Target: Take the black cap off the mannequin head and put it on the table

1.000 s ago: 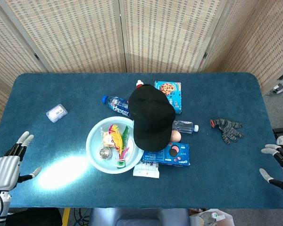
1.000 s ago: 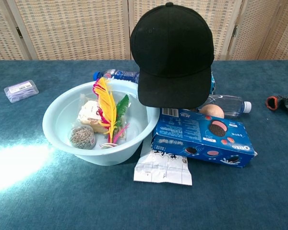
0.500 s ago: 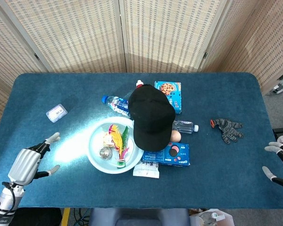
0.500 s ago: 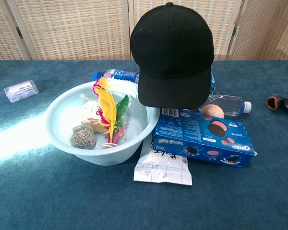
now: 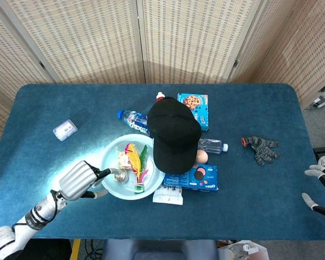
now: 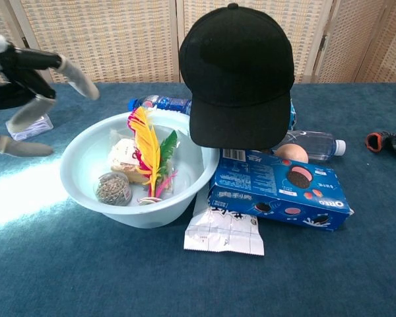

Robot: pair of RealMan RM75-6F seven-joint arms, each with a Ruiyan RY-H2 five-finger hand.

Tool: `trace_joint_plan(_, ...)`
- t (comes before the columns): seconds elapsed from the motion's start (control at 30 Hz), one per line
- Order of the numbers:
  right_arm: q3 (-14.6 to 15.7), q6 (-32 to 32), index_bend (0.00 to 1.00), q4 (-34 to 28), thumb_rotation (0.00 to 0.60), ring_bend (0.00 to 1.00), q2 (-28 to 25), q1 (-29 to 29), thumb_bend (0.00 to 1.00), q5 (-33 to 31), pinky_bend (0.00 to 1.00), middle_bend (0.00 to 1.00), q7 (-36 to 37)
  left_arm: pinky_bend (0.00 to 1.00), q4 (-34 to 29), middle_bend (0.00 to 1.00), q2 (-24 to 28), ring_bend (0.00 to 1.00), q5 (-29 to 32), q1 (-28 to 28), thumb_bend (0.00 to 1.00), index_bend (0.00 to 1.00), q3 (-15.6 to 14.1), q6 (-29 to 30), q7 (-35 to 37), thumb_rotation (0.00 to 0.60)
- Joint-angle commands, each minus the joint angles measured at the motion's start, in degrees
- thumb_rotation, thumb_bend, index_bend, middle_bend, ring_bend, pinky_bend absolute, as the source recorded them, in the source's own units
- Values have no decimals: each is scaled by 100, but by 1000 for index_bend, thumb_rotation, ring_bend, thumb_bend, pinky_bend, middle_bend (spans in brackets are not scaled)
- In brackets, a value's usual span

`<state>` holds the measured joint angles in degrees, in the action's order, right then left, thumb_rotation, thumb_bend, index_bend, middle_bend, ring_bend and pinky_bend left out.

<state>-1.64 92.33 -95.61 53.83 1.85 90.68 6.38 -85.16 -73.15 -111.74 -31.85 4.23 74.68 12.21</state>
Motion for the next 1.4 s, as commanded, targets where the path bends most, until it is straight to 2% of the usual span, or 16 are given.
trace_joint_plan(0.03, 6, -5, 345, 7, 600, 224, 7, 12, 239, -15, 303, 293, 0, 1000, 252, 852, -278, 915, -171, -414, 145, 336, -24, -328, 157, 600)
trace_joint_plan(0.13, 10, -14, 345, 28, 600, 224, 15, 25, 240, -40, 303, 293, 18, 1000, 472, 894, -546, 958, -284, -691, 146, 348, -19, -390, 150, 600)
trace_joint_plan(0.3, 5, -33, 345, 66, 600, 224, 21, 28, 239, -66, 303, 293, 52, 1000, 1068, 921, -1220, 979, -359, -962, 145, 390, 67, -64, 197, 600)
trace_joint_plan(0.53, 2, -48, 345, 131, 600, 224, 34, 41, 239, -98, 303, 293, 119, 1000, 1827, 935, -2121, 989, -66, -1221, 145, 416, 252, 230, 187, 600)
trace_joint_plan(0.7, 6, -38, 345, 170, 600, 224, 42, 65, 239, -116, 303, 293, 160, 1000, 2152, 936, -2520, 991, 139, -1368, 145, 406, 293, 192, 9, 600)
trace_joint_plan(1.4, 7, 4, 345, 263, 600, 224, -3, 195, 239, -255, 303, 293, 270, 1000, 3925, 942, -3829, 996, 736, -2010, 145, 370, 287, 138, 85, 600)
